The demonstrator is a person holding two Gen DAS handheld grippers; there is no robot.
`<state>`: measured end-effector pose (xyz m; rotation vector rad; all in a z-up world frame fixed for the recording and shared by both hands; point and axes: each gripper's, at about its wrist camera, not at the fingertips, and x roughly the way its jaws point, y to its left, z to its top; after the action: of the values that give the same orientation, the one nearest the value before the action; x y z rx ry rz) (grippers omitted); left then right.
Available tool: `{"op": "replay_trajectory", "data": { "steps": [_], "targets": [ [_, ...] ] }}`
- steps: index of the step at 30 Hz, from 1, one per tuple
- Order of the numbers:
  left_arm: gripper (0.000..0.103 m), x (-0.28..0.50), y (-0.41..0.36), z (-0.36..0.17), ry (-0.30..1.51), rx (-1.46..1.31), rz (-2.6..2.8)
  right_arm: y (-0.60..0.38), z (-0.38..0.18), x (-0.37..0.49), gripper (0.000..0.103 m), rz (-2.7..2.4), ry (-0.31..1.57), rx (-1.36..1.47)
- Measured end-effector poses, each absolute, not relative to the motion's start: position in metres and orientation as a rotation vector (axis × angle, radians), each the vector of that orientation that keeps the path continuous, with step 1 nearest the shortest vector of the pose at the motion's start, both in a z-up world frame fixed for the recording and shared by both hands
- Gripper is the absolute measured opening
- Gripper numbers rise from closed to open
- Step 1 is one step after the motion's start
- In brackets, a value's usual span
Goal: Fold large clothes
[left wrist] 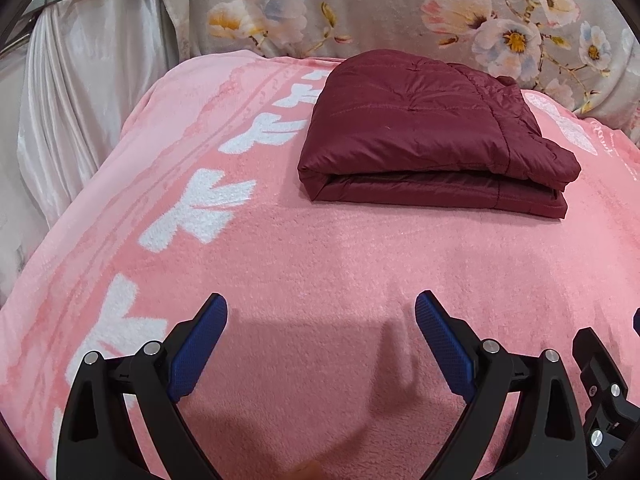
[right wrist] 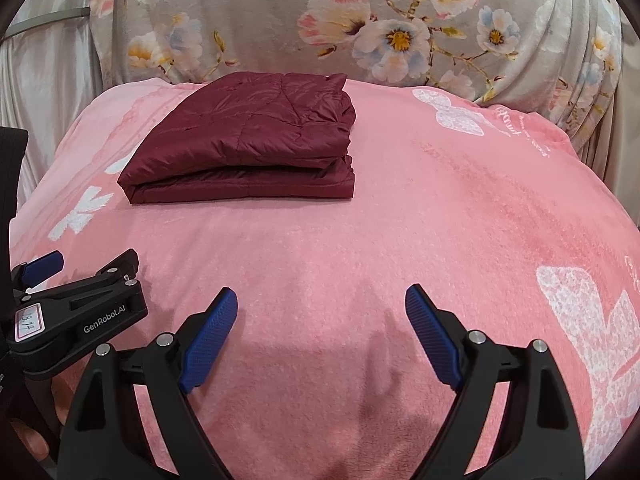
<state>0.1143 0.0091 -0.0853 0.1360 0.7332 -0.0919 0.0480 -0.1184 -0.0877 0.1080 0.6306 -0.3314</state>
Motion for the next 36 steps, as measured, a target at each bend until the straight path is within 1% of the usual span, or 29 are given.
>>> {"op": "replay_trajectory", "data": {
  "steps": [36],
  "targets": [
    [0.093,0.102,-0.002,-0.081,0.68,0.182,-0.107,-0.113,-0.085,0.05,0.083,-0.329,0.627,0.098]
  ]
}}
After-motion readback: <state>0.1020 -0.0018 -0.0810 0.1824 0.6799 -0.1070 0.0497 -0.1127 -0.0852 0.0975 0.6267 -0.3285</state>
